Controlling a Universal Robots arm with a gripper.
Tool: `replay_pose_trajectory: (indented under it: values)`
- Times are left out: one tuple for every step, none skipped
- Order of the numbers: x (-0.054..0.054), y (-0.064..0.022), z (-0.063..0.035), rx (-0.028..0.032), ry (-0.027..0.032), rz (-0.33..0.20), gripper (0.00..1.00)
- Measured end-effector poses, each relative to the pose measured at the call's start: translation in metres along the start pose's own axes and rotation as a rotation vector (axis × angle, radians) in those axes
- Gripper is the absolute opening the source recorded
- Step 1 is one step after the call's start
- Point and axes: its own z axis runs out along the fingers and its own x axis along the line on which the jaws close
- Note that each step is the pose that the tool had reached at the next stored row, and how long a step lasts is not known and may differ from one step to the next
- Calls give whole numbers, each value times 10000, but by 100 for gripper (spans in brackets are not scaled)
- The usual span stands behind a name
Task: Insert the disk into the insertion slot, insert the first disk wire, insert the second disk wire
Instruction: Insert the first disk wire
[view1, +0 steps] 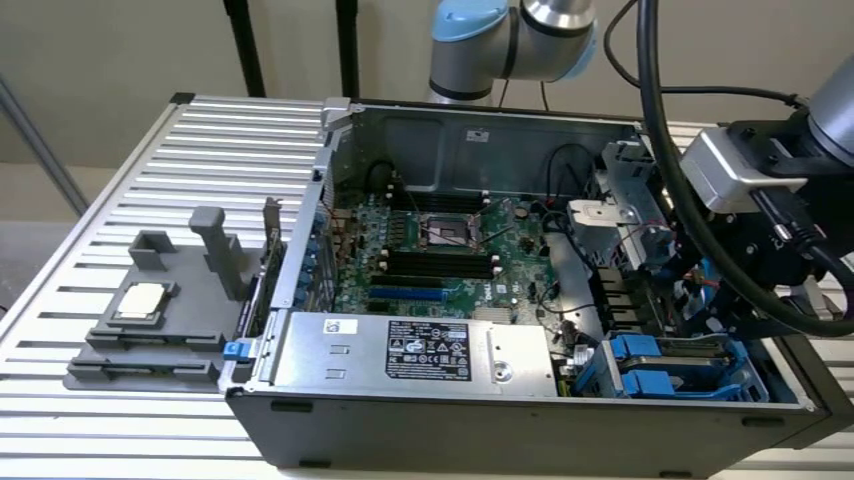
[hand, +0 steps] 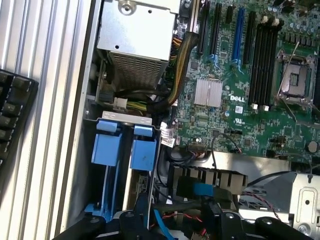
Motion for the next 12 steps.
replay_pose_trajectory:
  values:
    - [6,6,-3,0,0,0,55]
    - [18,9,-9,-1,3,0,55]
    - [41,11,-12,-2,-1,-1,55]
    - [64,13,-15,-10,-6,-1,55]
    - [89,10,-19,-24,-17,1,55]
    - [117,3,-22,-46,-31,5,55]
    - [135,-13,-24,-65,-45,7,55]
    - [146,-41,-26,-80,-63,10,55]
    - [154,-78,-28,-89,-80,11,55]
    - [160,-120,-29,-95,-104,10,55]
    - [165,-161,-30,-97,-129,9,55]
    - [168,-196,-31,-99,-155,9,55]
